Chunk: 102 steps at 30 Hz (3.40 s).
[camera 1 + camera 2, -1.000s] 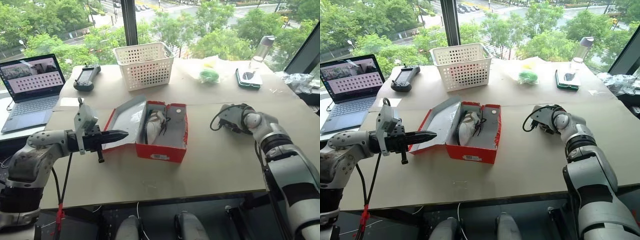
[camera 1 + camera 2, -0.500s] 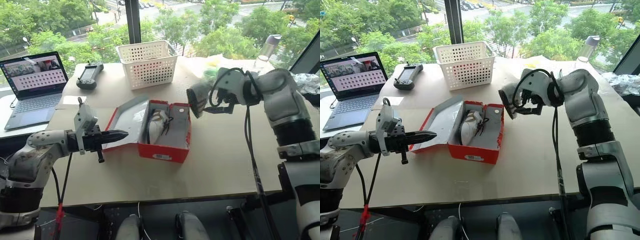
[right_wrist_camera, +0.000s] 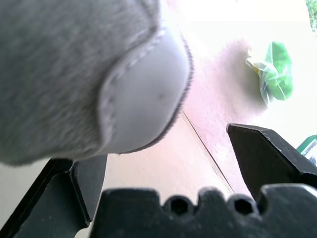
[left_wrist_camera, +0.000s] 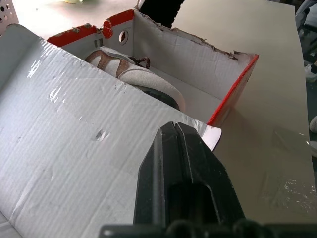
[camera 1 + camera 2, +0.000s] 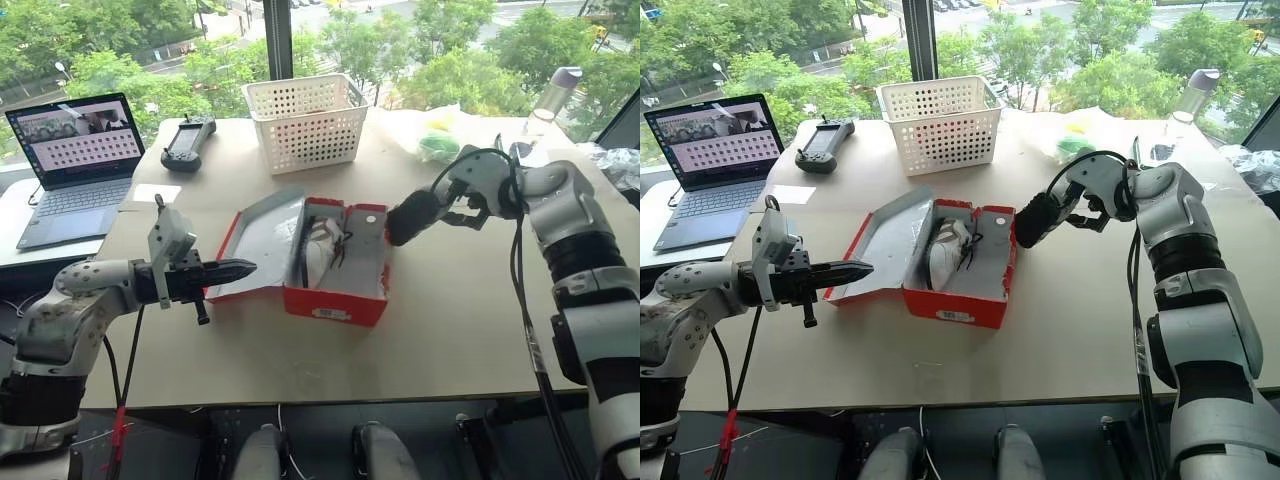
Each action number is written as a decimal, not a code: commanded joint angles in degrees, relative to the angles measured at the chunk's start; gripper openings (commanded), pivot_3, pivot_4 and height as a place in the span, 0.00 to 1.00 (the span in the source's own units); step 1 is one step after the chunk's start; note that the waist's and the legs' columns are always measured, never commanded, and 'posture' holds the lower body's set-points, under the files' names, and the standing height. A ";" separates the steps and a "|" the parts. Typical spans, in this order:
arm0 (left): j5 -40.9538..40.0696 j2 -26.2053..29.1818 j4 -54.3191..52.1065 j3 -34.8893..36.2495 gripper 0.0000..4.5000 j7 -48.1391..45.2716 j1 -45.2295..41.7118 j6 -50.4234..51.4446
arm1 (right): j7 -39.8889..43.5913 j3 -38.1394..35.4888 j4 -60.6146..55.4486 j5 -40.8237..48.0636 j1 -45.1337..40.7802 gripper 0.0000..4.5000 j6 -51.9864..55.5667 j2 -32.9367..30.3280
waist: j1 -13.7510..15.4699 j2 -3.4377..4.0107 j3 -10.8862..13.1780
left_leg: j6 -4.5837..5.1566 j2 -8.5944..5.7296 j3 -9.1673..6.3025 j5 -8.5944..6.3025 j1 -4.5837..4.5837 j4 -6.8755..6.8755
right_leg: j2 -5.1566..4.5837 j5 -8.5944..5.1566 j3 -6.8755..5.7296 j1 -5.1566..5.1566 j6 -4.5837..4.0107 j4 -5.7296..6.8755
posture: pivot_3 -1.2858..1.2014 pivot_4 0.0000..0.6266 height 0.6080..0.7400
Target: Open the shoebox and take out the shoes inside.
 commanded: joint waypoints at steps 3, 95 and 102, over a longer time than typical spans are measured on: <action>-0.59 0.76 -1.57 1.27 0.00 0.09 -0.66 0.13 | 0.23 -3.51 1.39 3.82 -0.31 0.99 -1.47 1.53 | -0.57 0.00 0.00 | 0.00 0.00 -0.01 0.01 0.01 0.02 | 0.00 -0.05 0.00 0.01 0.11 0.05 | 0.52 0.24 0.95; 1.23 -2.37 -2.47 -0.24 0.00 2.25 -0.43 0.21 | -26.76 -3.56 8.55 6.79 10.52 0.39 9.57 0.81 | -0.22 -0.30 -0.06 | -0.01 -0.07 -0.28 0.04 -0.06 0.13 | 0.05 -0.11 -0.06 0.11 0.38 -0.09 | 0.52 0.24 0.95; 0.81 -1.90 -3.49 0.46 0.00 2.82 0.42 0.78 | -26.82 -12.70 15.72 12.57 5.88 0.86 9.62 0.93 | 0.13 -0.41 -0.06 | -0.03 -0.06 -0.43 0.04 0.41 0.19 | -0.02 -0.28 -0.26 0.89 0.13 -0.34 | 0.52 0.24 0.95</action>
